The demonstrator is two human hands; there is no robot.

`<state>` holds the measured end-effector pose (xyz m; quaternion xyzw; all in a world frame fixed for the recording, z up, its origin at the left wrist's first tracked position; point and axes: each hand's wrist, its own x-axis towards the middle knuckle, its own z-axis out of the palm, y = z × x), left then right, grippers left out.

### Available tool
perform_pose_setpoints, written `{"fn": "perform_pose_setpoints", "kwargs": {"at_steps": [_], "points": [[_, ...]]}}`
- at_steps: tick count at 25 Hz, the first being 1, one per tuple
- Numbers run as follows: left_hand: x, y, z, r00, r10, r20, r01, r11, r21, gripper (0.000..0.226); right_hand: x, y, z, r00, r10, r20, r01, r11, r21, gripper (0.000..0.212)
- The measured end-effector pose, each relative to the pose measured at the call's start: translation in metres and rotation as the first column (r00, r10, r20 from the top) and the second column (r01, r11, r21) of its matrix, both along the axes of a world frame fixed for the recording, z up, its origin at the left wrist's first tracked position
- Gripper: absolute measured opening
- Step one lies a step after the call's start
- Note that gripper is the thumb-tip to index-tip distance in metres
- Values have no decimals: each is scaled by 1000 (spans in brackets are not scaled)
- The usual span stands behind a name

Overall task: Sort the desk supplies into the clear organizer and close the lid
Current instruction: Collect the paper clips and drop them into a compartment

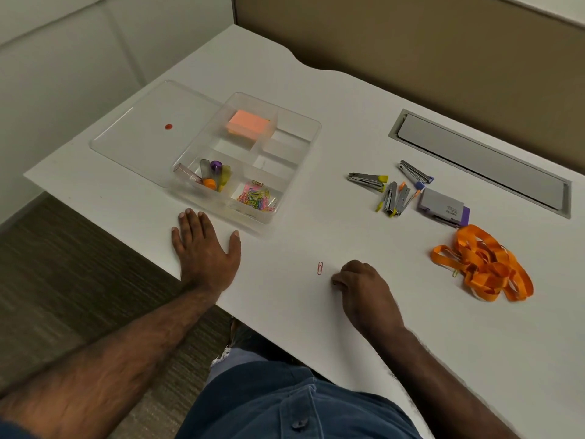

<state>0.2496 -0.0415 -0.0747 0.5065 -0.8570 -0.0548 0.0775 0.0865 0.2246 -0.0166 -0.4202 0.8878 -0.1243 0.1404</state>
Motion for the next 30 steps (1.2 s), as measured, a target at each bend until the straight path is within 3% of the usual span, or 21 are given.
{"fn": "perform_pose_setpoints", "kwargs": {"at_steps": [7,14,19,23,27,30], "points": [[-1,0,-2,1000,2,1,-2,1000,3,92,-18,-15,11,937,-246,248,238,969,63,20],[0,-1,-3,1000,-3,-8,3,1000,-6,92,-27,-24,14,914,-242,325,204,968,147,9],[-1,-1,-3,1000,6,-5,-6,1000,-5,92,-46,-54,30,845,-237,479,293,955,-44,5],[0,-1,-4,1000,5,-8,-5,1000,-11,92,-50,-107,53,796,-131,591,341,904,-259,8],[0,-1,-4,1000,2,-14,-2,1000,-14,91,-47,-165,72,836,4,549,253,885,-391,9],[0,-1,-3,1000,6,-7,-6,1000,-25,91,-43,-198,74,885,45,463,137,926,-351,14]]}}
